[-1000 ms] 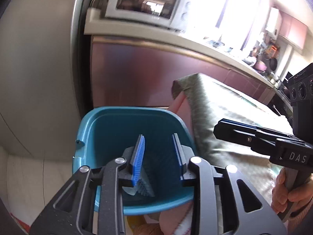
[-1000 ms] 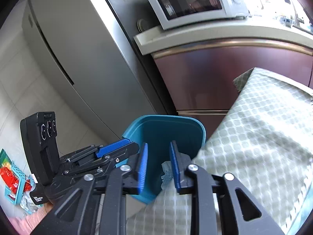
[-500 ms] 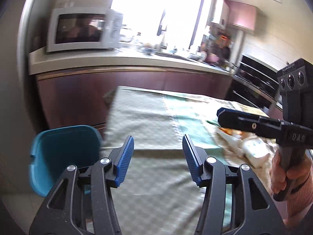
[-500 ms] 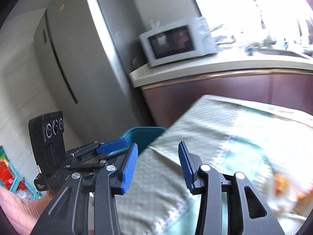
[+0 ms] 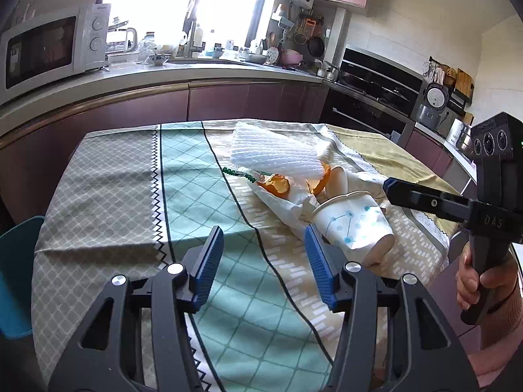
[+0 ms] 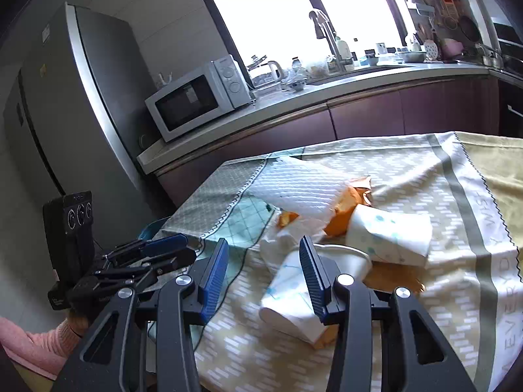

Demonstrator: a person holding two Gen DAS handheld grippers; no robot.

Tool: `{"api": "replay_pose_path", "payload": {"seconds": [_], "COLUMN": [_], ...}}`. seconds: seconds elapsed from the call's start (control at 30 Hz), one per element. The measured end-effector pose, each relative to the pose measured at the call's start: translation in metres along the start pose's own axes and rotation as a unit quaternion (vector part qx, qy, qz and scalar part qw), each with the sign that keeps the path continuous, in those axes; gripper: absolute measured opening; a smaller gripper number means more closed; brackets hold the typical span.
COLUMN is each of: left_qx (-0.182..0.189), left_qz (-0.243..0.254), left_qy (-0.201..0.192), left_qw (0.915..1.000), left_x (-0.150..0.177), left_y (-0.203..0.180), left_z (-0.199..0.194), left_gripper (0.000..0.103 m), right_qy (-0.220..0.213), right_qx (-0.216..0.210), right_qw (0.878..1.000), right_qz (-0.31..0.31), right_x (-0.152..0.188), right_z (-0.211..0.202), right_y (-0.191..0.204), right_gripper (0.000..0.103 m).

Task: Collect trash
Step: 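Move both tools back over the table toward the trash pile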

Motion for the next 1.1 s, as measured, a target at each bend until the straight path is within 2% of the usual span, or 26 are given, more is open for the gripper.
{"api": "replay_pose_path", "payload": {"seconds": [0.17, 0.47, 0.73, 0.87, 1.1], "left_qx": [-0.008, -0.028, -0.003, 0.007, 0.023], "left_qz": [-0.005, -0.019, -0.029, -0.023, -0.022], "left_qy": [0.011, 0.02, 0.043, 0.059, 0.07], "left_qw": [0.9999, 0.9992, 0.9987, 0.998, 0.9971], "left_x": [-0.021, -0.07, -0.082, -0.079, -0.068], "left_y": [-0.002, 0.015, 0.016, 0.01, 0.001], "left_z": [0.028, 0.082, 0.109, 0.12, 0.124], "left_gripper": [0.051, 0.053, 0.055, 0.049, 0.036], "right_qy": [0.011, 0.029, 0.039, 0.04, 0.036], "right_qx": [0.009, -0.02, -0.043, -0.055, -0.063], "right_qw": [0.999, 0.995, 0.99, 0.988, 0.987], "right_qz": [0.041, 0.098, 0.127, 0.14, 0.141], "right_x": [0.016, 0.03, 0.034, 0.035, 0.035], "right_z": [0.004, 0.021, 0.033, 0.036, 0.032], "right_y": [-0.027, -0.039, -0.04, -0.04, -0.038], "right_gripper": [0.043, 0.045, 0.049, 0.049, 0.041]}}
Point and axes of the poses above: each gripper's, at about its wrist camera, not at the fingertips, and z roughly the way its jaws point, y to its left, x to its underside, the point moved 9 cm from there along z, roughly the way its jaws point, and after that the axes turned 8 degrees about -z, right-handed, at the moved point
